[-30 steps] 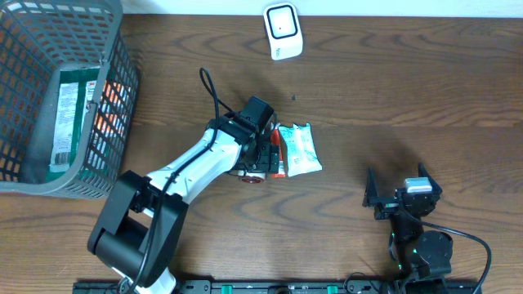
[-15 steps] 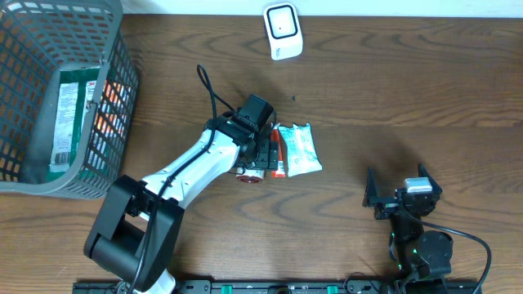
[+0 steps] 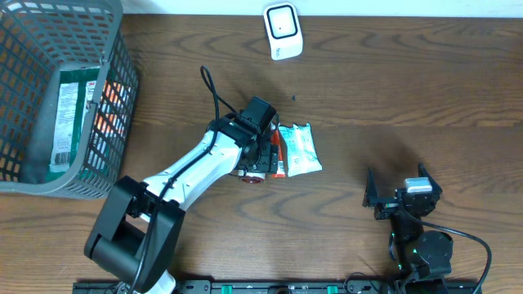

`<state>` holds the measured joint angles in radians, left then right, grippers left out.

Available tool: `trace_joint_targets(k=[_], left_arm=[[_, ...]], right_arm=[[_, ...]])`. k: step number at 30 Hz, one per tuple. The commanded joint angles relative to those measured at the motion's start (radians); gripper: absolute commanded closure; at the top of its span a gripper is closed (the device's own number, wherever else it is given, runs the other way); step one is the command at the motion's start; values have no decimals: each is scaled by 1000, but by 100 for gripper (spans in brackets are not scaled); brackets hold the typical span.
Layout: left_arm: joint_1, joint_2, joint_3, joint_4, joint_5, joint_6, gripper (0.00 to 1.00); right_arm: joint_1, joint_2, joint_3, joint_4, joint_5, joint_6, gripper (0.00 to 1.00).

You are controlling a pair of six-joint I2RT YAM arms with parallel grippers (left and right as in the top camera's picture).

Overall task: Scan the item barcode
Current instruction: 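Carry the green-lidded jar to the table left of the Nescafe stick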

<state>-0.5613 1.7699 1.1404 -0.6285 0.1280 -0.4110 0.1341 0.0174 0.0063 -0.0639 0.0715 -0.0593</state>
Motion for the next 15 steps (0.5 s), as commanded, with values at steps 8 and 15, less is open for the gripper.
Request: trace_joint_targets(k=[8, 15], left_arm=[[-55, -40, 25, -13, -6, 5, 13], [-73, -40, 25, -10, -10, 5, 13]], right_arm=[[4, -4, -1, -4, 5, -2, 1], [4, -4, -1, -4, 6, -2, 1]])
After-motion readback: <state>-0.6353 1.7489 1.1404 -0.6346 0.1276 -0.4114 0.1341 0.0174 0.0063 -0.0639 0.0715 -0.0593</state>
